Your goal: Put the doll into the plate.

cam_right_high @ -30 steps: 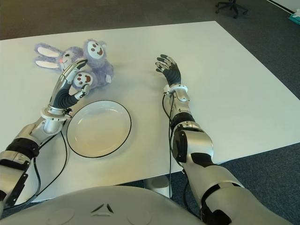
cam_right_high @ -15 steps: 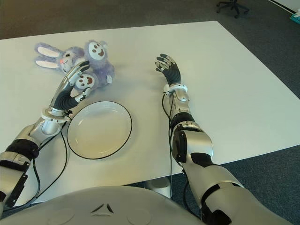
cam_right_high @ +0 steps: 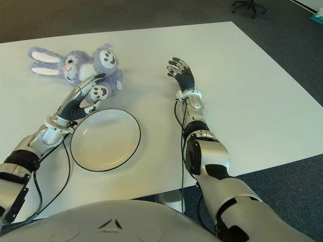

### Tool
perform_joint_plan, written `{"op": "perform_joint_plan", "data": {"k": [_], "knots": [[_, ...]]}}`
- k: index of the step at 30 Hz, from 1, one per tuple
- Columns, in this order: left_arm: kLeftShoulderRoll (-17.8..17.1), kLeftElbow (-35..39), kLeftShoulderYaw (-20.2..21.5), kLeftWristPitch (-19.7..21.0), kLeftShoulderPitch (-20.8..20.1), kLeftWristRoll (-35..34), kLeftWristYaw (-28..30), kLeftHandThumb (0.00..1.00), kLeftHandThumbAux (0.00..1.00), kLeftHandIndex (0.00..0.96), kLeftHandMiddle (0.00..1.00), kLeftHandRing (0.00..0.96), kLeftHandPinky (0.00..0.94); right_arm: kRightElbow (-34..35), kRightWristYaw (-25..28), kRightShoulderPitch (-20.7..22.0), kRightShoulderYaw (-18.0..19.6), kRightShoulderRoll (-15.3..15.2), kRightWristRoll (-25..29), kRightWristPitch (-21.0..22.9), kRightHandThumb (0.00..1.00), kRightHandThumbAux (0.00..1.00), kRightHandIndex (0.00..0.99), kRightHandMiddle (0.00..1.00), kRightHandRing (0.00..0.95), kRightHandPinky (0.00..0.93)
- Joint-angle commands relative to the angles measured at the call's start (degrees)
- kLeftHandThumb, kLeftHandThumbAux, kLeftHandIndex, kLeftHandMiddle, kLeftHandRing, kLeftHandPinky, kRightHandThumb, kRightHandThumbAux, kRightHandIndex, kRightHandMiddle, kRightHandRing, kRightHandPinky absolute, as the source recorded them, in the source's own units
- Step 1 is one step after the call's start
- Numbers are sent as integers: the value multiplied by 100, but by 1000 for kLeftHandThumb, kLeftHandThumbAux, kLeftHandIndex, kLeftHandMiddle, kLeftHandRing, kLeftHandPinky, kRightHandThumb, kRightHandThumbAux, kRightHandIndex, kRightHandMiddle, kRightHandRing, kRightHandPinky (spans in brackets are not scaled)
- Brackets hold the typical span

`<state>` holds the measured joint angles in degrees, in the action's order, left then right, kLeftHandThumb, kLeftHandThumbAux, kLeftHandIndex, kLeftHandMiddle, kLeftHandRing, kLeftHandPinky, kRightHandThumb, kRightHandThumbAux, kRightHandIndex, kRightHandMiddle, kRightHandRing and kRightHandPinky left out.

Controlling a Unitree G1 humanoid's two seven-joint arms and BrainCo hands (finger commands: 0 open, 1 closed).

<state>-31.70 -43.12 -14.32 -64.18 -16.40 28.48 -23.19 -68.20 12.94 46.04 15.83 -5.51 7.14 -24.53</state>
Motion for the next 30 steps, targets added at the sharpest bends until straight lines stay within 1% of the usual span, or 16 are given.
{"op": "perform_joint_plan", "data": {"k": [1,6,14,19,21,25,26,30], "knots": [[893,-962,-382,148,1656,-476,577,496,227,16,69,56,88,-117,-66,-14,9,134,85,259,504,786,205,250,266,301],[905,-924,-335,160,1667,-451,575,498,233,14,72,60,85,-114,-65,-14,12,137,90,262,505,789,203,246,260,293],[924,-856,-241,233,1664,-87,56,512,253,22,91,85,123,-124,-55,-7,26,146,108,274,518,784,211,243,257,297],[980,-789,-179,361,1669,157,-388,525,278,36,113,110,148,-118,-35,-13,34,150,121,264,522,786,214,244,259,301],[1046,-741,-136,423,1670,258,-642,551,343,74,159,172,228,-117,-24,-15,38,150,127,265,522,782,215,246,261,302],[1129,-698,-102,489,1659,414,-972,574,368,93,179,200,268,-123,-17,-13,43,146,131,272,522,781,216,246,260,301],[1152,-676,-92,520,1658,466,-1072,623,390,117,205,238,318,-123,-17,-14,44,146,131,272,522,781,219,247,259,298],[1187,-617,-91,680,1664,664,-1430,674,405,152,240,279,352,-121,-14,-15,49,148,126,264,524,782,223,247,258,296]]}}
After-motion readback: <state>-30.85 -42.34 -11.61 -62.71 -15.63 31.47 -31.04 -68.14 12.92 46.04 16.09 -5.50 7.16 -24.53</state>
